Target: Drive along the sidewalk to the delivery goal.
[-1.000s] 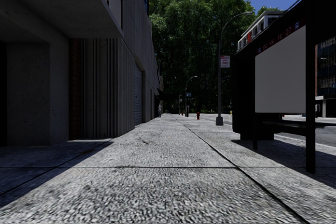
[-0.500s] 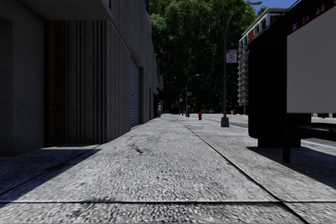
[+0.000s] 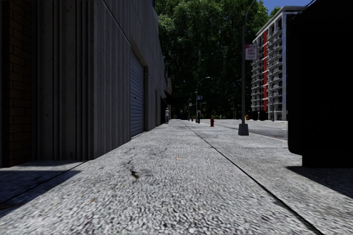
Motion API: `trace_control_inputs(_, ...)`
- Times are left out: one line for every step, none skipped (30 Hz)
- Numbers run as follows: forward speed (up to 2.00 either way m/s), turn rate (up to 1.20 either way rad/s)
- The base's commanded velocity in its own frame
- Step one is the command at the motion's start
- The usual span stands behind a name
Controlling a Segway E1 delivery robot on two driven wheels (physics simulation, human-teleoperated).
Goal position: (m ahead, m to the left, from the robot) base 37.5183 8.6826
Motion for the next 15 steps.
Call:
trace_control_inputs(2.00, 0.00)
trace_control_inputs(2.00, 0.00)
trace_control_inputs(2.00, 0.00)
trace_control_inputs(2.00, 0.00)
trace_control_inputs(2.00, 0.00)
trace_control_inputs(2.00, 0.00)
trace_control_inputs(2.00, 0.00)
trace_control_inputs(2.00, 0.00)
trace_control_inputs(2.00, 0.00)
trace_control_inputs(2.00, 0.00)
trace_control_inputs(2.00, 0.00)
trace_control_inputs(2.00, 0.00)
trace_control_inputs(2.00, 0.00)
trace_control_inputs(2.00, 0.00)
trace_control_inputs(2.00, 0.00)
